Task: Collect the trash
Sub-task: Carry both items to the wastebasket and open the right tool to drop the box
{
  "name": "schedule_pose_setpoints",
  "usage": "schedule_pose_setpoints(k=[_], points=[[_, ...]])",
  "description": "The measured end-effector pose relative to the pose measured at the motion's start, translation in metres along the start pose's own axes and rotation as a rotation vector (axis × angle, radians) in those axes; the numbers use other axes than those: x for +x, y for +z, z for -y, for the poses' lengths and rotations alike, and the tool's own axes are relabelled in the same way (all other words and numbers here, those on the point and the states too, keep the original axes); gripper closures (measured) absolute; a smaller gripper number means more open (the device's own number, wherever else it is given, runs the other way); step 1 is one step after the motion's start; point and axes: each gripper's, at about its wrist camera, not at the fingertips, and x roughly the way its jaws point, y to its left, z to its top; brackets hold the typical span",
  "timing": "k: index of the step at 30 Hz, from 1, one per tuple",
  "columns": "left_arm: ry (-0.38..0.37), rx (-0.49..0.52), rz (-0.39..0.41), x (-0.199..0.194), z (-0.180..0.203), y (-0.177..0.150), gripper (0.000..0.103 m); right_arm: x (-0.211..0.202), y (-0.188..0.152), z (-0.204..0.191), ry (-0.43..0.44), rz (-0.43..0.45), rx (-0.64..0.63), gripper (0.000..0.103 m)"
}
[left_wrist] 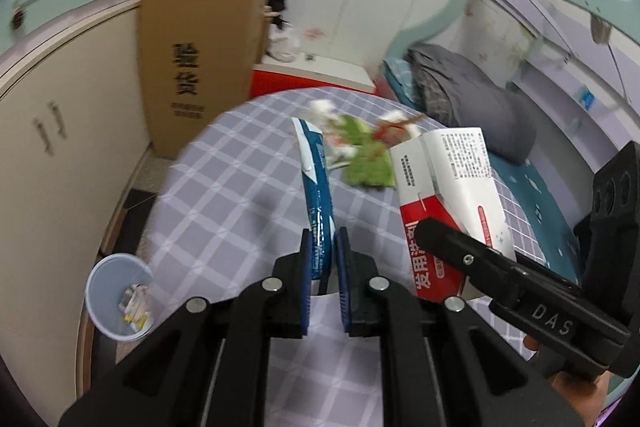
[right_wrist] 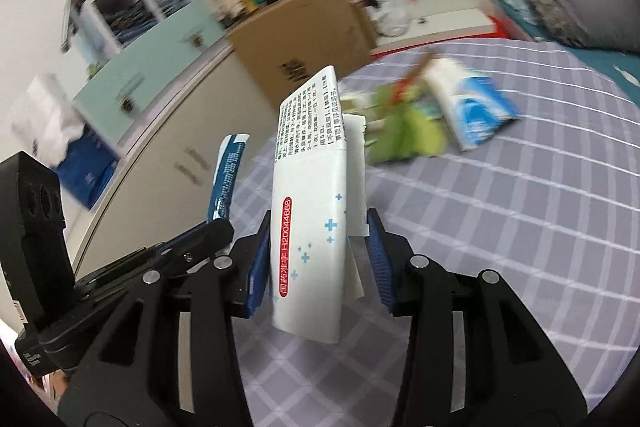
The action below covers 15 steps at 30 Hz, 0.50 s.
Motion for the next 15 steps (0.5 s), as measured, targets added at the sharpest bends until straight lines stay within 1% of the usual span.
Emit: schedule_pose_setpoints(k=[2,5,6,10,15], points=[[0.009,-0.04,0.008,-0.013,-0.024,-0.003,0.092,0.011,-0.003,-0.024,0.026,-0.021,-0.03,0.06],[0.053,-0.091,0.03,-0.034,-0.065,-0.011,0.092,0.031,-0.009,-0.063,0.066,-0.055,-0.078,0.06],[0.068,-0.12,0.035,-0.041,-0.085,-0.015,0.092,0.037,-0.011,-0.074,0.076,-0.064,-0.092,0.06],[0.125,-0.201,0.044,-0.06,-0.145,-0.027,0.092,0.073,-0.021,-0.127,0.127,-0.12,-0.149,0.06],[0.203,-0.292,0.044,-0.075,-0.216,-0.043,0.092,0.118,-0.037,-0.179,0.166,-0.183,-0.208,0.06]])
